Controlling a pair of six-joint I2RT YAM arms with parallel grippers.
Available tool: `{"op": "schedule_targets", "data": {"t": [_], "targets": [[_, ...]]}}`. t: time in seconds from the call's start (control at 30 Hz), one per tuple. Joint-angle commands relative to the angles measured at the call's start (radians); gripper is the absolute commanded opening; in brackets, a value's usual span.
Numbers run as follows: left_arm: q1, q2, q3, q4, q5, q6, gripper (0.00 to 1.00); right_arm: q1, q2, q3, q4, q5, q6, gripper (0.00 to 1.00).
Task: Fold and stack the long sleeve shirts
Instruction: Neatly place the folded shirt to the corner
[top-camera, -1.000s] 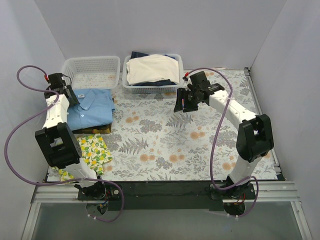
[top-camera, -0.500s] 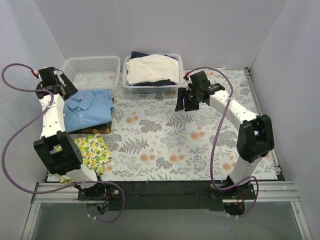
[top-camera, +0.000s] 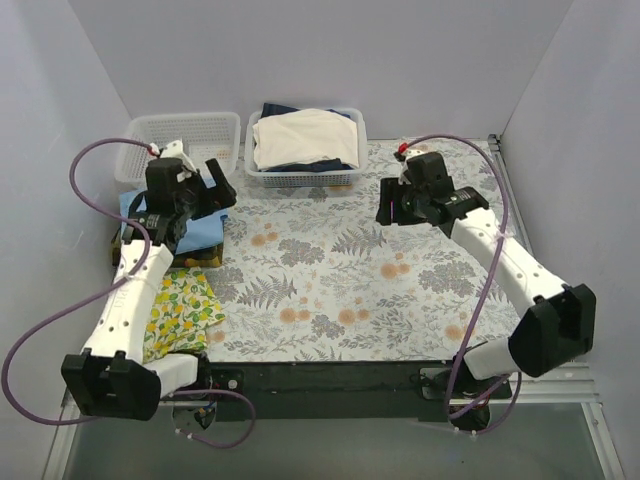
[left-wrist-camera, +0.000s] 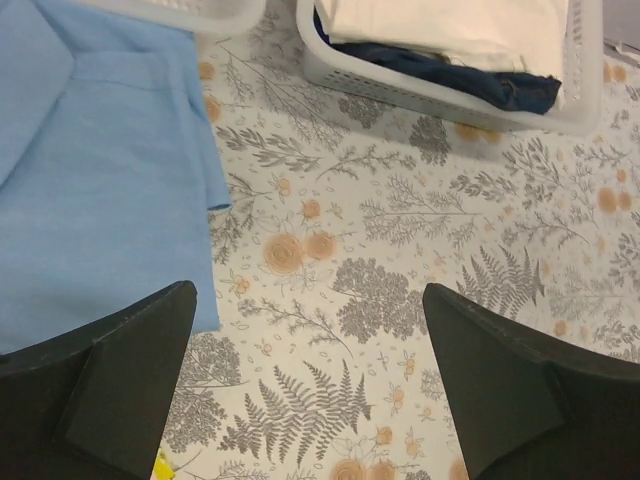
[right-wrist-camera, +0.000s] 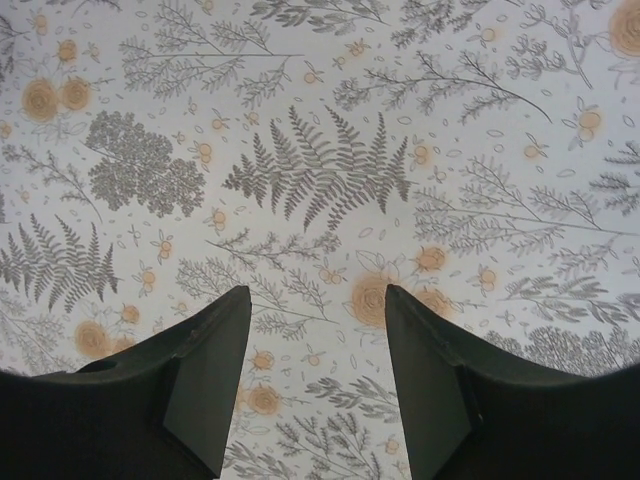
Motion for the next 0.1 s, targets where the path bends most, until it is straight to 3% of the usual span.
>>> {"op": "schedule_targets", "data": {"t": [0.0,0.07], "targets": [[-0.026,-0.084,-0.057,0.067,0.053,-0.008,0.98,0.001,-0.119,-0.070,0.040,0.107,-0.023,0.65],[-0.031,-0.087,-0.063,0.065,0.085,0.017,0.98,-0.001,-0.149,-0.109,0.051,0.118,-0.018,0.65]]}}
